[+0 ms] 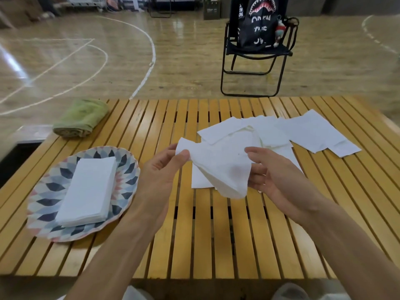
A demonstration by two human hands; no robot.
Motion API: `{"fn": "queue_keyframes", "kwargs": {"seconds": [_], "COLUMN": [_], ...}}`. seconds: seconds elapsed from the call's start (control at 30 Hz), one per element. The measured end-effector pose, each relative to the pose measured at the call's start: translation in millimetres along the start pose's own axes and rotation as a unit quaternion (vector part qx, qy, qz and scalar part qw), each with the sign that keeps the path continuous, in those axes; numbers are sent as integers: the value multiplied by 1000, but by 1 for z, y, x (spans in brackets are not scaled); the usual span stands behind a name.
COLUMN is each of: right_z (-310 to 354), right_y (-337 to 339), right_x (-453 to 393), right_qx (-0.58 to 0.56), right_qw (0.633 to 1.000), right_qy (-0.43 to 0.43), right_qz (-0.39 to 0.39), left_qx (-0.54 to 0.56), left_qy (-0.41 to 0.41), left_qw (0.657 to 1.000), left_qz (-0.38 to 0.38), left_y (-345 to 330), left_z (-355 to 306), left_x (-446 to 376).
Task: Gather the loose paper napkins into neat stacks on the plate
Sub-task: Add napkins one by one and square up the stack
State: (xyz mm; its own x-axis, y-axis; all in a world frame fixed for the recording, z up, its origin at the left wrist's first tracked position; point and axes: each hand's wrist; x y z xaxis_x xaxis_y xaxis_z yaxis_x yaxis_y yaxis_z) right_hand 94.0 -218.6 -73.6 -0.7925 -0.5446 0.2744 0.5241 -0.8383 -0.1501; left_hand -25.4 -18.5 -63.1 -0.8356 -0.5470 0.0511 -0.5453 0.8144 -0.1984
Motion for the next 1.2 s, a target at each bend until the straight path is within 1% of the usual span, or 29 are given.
{"fn": "queue_keyframes", "kwargs": {"seconds": [0.1, 0.13, 0.17, 0.2, 0.27, 0.3, 0.33, 0.37, 0.53, 0.63, 0.77, 0.83, 1.03, 1.13, 1.2], "right_z": [1, 1, 1, 0, -5, -8, -11, -13, -15, -16, -20, -22, -24, -24, -22], "right_y": [-5, -7, -9, -12, -17, -19, -22, -24, -23, -18, -18, -20, -18, -17, -15], "right_x": [1, 2, 4, 6, 8, 9, 9, 9, 5, 3, 3, 3, 0, 0, -1], "right_qx": [20, 44, 92, 163, 325, 378, 402, 409, 398, 427, 463, 479, 466, 451, 444], "right_qw": [999, 998, 994, 983, 934, 910, 896, 892, 895, 878, 860, 850, 853, 859, 861], "right_qy": [32, 43, 61, 87, 145, 171, 188, 195, 199, 216, 216, 220, 235, 240, 245], "right_qz": [7, 13, 19, 20, 9, 0, -7, -11, -23, -25, 1, -1, -22, -34, -38], "left_qx": [33, 36, 36, 36, 34, 32, 29, 27, 24, 27, 16, 15, 11, -32, -127], "left_qy": [-14, -17, -18, -20, -24, -25, -25, -23, -17, -17, -10, -11, -5, 1, -18], "left_qw": [999, 999, 999, 999, 999, 999, 999, 999, 1000, 999, 1000, 1000, 1000, 999, 990], "left_qz": [-10, -12, -14, -14, -9, -4, -1, 0, 3, 4, 11, 17, 12, -18, -53], "left_y": [1, 0, 0, 0, 0, 0, -1, -1, -2, -1, -1, -2, -2, -1, 0], "left_z": [-1, -1, -1, -1, 0, 1, 2, 2, 3, 4, 7, 7, 5, 11, 19], "left_x": [0, -1, -1, -1, -2, -2, -3, -3, -4, -4, -4, -4, -3, -4, -5]}}
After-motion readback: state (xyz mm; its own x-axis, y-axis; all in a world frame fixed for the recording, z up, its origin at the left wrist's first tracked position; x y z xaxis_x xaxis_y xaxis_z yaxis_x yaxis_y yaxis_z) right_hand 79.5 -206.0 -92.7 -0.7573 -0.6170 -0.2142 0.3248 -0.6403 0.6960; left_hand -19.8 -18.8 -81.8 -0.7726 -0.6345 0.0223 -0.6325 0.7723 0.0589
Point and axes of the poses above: each hand's wrist, its own x-axis away from the middle knuckle, its own y-axis out of the back of the hand, z = x × y, and after that the axes turned 1 degree about -y, right-handed
